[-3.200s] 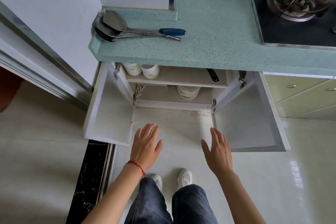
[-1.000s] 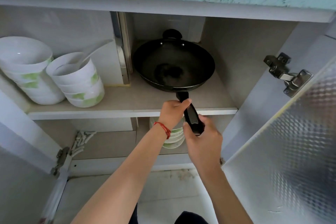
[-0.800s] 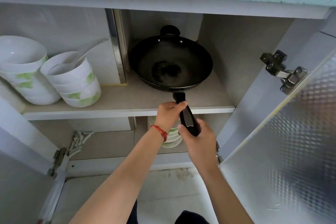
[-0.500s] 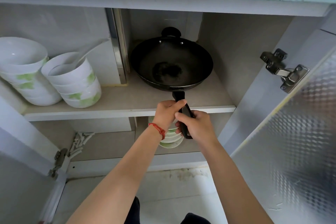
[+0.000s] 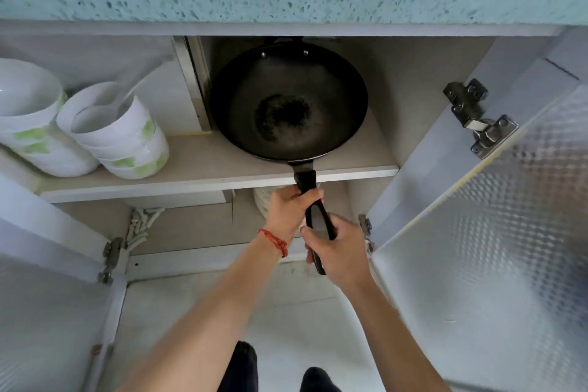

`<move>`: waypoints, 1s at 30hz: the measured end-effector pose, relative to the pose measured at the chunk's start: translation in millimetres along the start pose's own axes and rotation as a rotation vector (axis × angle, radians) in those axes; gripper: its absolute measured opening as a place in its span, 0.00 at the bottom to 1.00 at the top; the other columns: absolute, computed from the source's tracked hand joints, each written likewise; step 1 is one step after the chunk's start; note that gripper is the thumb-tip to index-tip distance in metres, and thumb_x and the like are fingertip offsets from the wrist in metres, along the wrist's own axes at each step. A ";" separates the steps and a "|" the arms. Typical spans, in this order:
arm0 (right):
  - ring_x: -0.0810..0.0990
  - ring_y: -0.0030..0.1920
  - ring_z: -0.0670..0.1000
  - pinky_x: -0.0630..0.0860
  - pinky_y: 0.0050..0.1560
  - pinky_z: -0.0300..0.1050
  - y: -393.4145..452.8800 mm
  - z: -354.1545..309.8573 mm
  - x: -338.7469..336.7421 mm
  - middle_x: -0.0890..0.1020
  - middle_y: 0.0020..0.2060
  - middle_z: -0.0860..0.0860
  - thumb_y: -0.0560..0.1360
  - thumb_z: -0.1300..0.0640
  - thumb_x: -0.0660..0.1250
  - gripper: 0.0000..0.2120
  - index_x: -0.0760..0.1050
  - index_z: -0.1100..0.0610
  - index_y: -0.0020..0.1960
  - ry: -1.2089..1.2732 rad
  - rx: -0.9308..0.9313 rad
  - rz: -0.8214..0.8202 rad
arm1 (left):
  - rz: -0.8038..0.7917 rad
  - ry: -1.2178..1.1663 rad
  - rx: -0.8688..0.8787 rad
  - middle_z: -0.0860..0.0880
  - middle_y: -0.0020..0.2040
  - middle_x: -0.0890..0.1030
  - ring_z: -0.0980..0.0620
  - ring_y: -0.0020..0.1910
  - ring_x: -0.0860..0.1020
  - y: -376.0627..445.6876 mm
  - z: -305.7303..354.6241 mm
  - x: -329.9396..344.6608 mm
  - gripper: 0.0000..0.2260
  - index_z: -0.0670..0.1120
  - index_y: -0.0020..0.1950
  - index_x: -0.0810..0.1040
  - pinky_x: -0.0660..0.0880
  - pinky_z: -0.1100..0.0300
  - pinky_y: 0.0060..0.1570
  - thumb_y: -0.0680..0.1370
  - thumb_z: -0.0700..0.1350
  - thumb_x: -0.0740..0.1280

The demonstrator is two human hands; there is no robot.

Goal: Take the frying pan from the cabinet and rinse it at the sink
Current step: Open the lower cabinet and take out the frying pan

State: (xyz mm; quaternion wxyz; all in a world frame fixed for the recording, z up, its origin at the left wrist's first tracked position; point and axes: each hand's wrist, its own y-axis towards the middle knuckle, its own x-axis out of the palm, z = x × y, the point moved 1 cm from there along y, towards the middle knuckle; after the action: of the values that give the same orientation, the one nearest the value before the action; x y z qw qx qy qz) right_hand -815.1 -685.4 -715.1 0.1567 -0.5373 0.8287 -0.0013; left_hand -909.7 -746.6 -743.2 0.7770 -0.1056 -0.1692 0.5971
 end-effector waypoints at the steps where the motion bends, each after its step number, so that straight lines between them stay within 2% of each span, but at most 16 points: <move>1: 0.75 0.20 0.50 0.69 0.21 0.39 -6.7 -2.9 -2.2 0.75 0.22 0.52 0.70 0.64 0.69 0.09 0.73 0.58 0.33 -0.010 0.016 -0.001 | 0.008 0.010 -0.018 0.43 0.34 0.78 0.46 0.37 0.76 -7.6 1.5 0.6 0.05 0.38 0.37 0.79 0.75 0.51 0.46 0.69 0.40 0.72; 4: 0.76 0.20 0.49 0.69 0.21 0.38 -29.3 -16.2 -8.6 0.76 0.22 0.51 0.70 0.63 0.69 0.08 0.73 0.58 0.34 -0.041 0.061 -0.013 | 0.011 0.035 -0.068 0.43 0.36 0.77 0.47 0.37 0.75 -34.4 8.5 1.9 0.05 0.38 0.39 0.77 0.74 0.53 0.44 0.70 0.39 0.70; 8: 0.75 0.21 0.50 0.71 0.23 0.40 -62.0 -42.3 -19.6 0.75 0.20 0.48 0.70 0.64 0.68 0.11 0.72 0.55 0.31 -0.026 0.136 -0.022 | 0.011 0.082 -0.104 0.44 0.34 0.75 0.48 0.36 0.73 -72.0 24.5 2.8 0.07 0.36 0.38 0.76 0.72 0.56 0.40 0.71 0.39 0.69; 11: 0.74 0.22 0.52 0.69 0.21 0.40 -89.1 -64.6 -29.5 0.75 0.20 0.49 0.70 0.64 0.67 0.10 0.71 0.58 0.32 0.015 0.233 -0.046 | 0.008 0.116 -0.144 0.45 0.32 0.75 0.49 0.34 0.74 -105.9 40.1 5.2 0.08 0.39 0.36 0.76 0.72 0.58 0.38 0.72 0.41 0.69; 15: 0.73 0.21 0.51 0.67 0.21 0.39 -130.7 -93.1 -42.5 0.75 0.21 0.54 0.71 0.63 0.67 0.08 0.72 0.62 0.34 0.061 0.337 -0.084 | -0.004 0.146 -0.211 0.47 0.33 0.77 0.52 0.32 0.75 -153.2 58.1 6.4 0.06 0.41 0.37 0.77 0.73 0.60 0.37 0.72 0.42 0.69; 19: 0.70 0.18 0.49 0.65 0.21 0.37 -168.4 -125.8 -57.4 0.75 0.22 0.58 0.70 0.64 0.66 0.08 0.71 0.64 0.34 0.082 0.401 -0.123 | 0.042 0.116 -0.298 0.45 0.32 0.76 0.47 0.35 0.74 -200.6 77.9 9.6 0.06 0.38 0.38 0.77 0.73 0.54 0.40 0.71 0.40 0.70; 23: 0.72 0.20 0.51 0.65 0.20 0.37 -204.3 -156.7 -73.4 0.75 0.23 0.58 0.70 0.64 0.67 0.08 0.72 0.63 0.33 0.083 0.466 -0.133 | 0.062 0.131 -0.366 0.47 0.29 0.75 0.47 0.33 0.72 -246.2 102.4 14.7 0.11 0.38 0.33 0.76 0.71 0.55 0.38 0.66 0.45 0.72; 26: 0.73 0.22 0.55 0.66 0.20 0.38 -231.5 -179.4 -84.8 0.76 0.22 0.55 0.70 0.63 0.67 0.10 0.71 0.61 0.31 0.066 0.502 -0.135 | 0.070 0.139 -0.399 0.41 0.35 0.76 0.46 0.36 0.73 -281.4 123.2 19.1 0.24 0.31 0.40 0.77 0.71 0.53 0.40 0.59 0.52 0.71; 27: 0.73 0.22 0.56 0.66 0.20 0.39 -240.4 -187.0 -88.5 0.76 0.21 0.55 0.70 0.63 0.67 0.10 0.71 0.61 0.31 0.060 0.511 -0.134 | 0.074 0.150 -0.406 0.41 0.36 0.76 0.46 0.36 0.73 -292.5 129.2 20.4 0.26 0.30 0.41 0.77 0.71 0.52 0.40 0.59 0.53 0.71; 30: 0.72 0.22 0.55 0.67 0.22 0.41 -267.6 -208.9 -98.8 0.76 0.21 0.54 0.69 0.61 0.67 0.09 0.71 0.60 0.31 0.043 0.541 -0.137 | 0.075 0.170 -0.439 0.41 0.36 0.76 0.46 0.36 0.73 -323.3 147.2 22.8 0.23 0.30 0.42 0.77 0.71 0.53 0.40 0.61 0.49 0.70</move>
State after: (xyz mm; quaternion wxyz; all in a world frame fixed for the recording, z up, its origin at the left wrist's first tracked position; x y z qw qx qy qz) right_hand -594.5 -745.2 -445.3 0.2765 -0.5307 0.7631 -0.2443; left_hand -673.4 -815.7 -486.2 0.7242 -0.3281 -0.2251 0.5632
